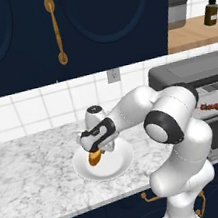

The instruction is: Pick up the kebab skewer and baguette bread, and place them inside the toaster oven. Close the toaster oven door and start by setting the timer.

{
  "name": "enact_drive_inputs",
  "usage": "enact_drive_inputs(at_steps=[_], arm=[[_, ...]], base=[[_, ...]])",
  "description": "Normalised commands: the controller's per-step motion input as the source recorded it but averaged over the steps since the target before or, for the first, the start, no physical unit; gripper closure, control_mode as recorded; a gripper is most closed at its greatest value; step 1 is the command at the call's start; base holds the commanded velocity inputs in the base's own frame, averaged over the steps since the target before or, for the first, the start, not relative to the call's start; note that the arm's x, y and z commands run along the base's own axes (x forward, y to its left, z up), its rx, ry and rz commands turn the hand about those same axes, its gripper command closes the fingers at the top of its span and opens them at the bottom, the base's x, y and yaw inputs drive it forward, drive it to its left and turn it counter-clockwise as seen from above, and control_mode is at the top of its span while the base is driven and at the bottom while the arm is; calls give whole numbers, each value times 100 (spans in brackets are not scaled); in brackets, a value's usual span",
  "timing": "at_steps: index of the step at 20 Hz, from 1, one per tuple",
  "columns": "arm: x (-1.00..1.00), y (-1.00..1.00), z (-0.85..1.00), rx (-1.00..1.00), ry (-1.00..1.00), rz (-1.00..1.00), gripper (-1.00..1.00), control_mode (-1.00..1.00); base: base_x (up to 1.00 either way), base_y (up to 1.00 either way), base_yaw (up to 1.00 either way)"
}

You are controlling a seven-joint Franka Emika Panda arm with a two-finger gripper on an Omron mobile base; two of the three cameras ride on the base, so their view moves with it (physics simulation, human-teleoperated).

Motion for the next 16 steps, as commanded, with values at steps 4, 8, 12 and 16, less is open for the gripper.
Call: enact_drive_inputs(at_steps=[4, 8, 12, 16], arm=[[0, 5, -2, 0, 0, 1, 100, -100], [0, -3, 0, 0, 0, 0, 100, -100], [-3, -44, 44, 3, -1, 0, 100, -100], [-19, -59, 64, 3, 0, 0, 100, -100]], base=[[0, 0, 0], [0, 0, 0], [0, 0, 0], [0, 0, 0]])
